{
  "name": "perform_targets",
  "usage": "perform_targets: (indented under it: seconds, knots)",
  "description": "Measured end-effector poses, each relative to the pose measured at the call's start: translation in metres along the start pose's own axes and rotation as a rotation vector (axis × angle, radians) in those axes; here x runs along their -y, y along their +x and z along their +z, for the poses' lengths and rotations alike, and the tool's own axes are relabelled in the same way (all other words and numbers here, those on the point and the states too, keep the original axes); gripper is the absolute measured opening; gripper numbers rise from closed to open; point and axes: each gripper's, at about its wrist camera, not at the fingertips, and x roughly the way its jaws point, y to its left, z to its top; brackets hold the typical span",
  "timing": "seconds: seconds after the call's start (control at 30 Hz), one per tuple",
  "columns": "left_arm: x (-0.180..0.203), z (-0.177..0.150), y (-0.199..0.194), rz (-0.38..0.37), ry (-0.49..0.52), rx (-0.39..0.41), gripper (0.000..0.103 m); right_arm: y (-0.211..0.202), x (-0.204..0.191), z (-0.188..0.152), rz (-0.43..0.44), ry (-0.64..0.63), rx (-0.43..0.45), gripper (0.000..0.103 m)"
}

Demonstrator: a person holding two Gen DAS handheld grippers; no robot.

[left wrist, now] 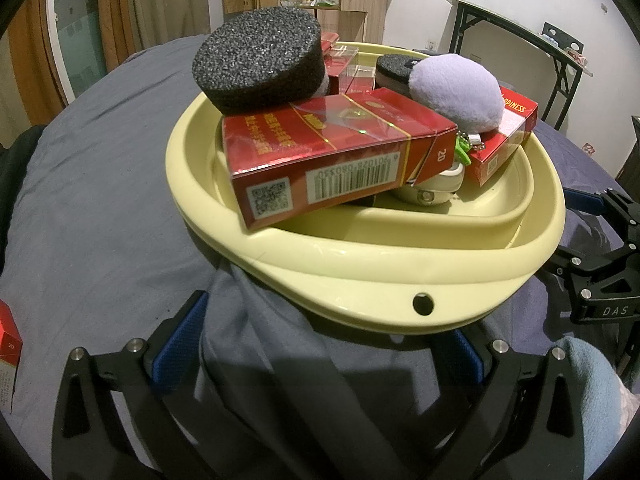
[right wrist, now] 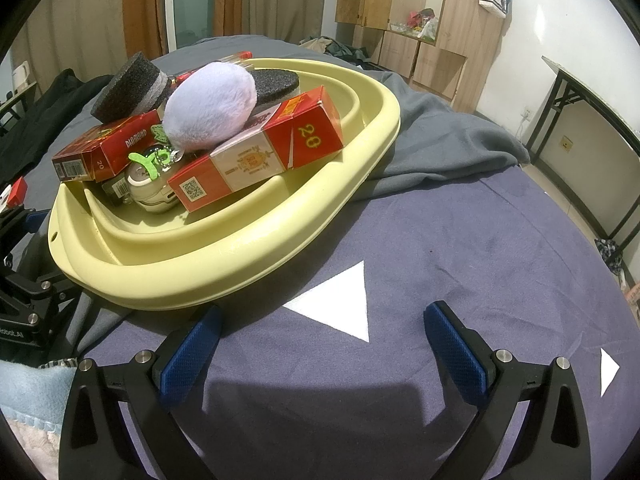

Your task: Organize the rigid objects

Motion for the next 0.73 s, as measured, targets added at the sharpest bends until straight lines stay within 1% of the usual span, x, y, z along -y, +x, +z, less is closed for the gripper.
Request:
perform_targets:
  seconds: [0.73]
  knots:
    - [0.0002, -0.0016, -0.0003, -0.002, -0.001, 0.001, 0.103, 0.0001, -0.0001, 0.0, 0.0, 0.0, 0.0, 0.103]
